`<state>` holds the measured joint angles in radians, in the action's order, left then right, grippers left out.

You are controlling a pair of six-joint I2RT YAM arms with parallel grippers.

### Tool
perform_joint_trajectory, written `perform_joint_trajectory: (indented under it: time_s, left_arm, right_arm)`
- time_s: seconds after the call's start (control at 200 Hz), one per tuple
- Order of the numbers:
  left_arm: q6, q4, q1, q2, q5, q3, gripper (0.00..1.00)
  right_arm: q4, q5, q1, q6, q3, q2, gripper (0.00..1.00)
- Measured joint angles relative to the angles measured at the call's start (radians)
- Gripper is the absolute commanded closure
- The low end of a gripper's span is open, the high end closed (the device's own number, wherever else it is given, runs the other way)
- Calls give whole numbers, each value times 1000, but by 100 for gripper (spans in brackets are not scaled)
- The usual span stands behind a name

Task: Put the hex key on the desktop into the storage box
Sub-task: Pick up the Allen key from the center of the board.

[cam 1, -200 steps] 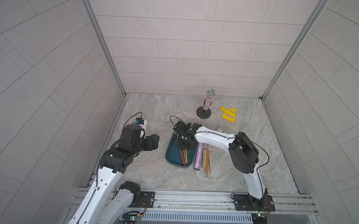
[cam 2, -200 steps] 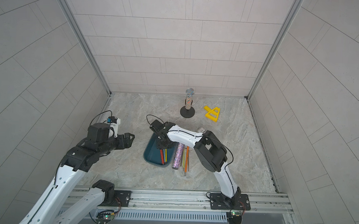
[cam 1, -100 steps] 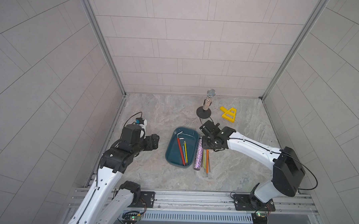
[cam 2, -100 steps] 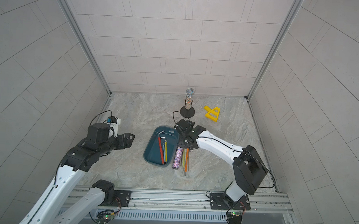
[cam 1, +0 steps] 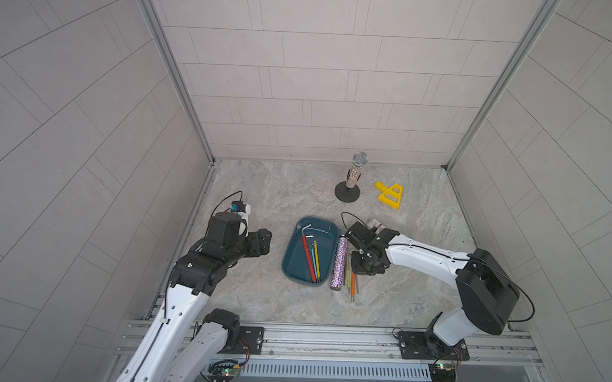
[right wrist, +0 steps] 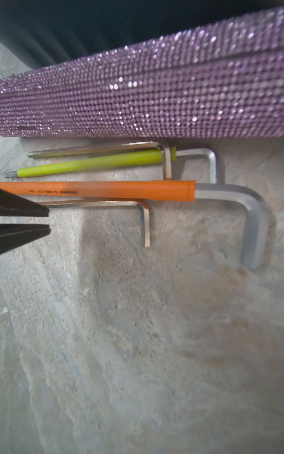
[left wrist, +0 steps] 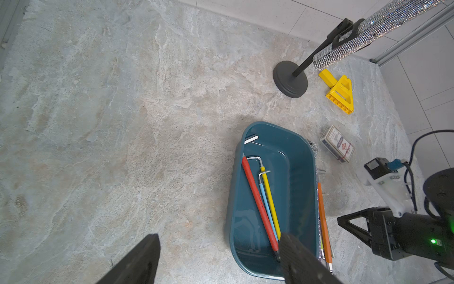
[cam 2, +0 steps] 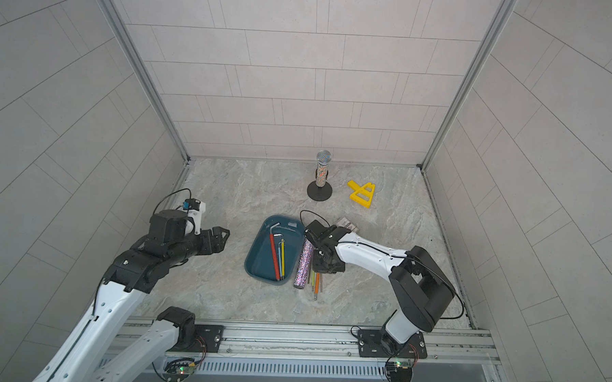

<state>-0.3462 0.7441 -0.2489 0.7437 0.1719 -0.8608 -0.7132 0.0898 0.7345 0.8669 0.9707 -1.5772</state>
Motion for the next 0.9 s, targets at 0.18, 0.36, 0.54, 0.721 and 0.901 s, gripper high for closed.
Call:
perform_joint_trajectory:
  time_s: [0.18, 0.36, 0.54, 0.721, 0.901]
  left_arm:
    - [0, 0, 0, -3, 0, 2, 16]
    - [0, 0, 0, -3, 0, 2, 16]
    - [0, -1, 0, -3, 0, 2, 16]
    - [0, -6, 0, -3, 0, 2, 16]
    - [0, -6, 0, -3, 0, 2, 16]
  right_arm:
    - [7, 20, 9, 2, 0, -6, 83]
    - [11, 36, 13, 2, 0, -43, 83]
    - [13, 43, 18, 2, 0, -53, 83]
    - [15, 43, 18, 2, 0, -58, 83]
    - [24, 42, 18, 3, -1, -78, 83]
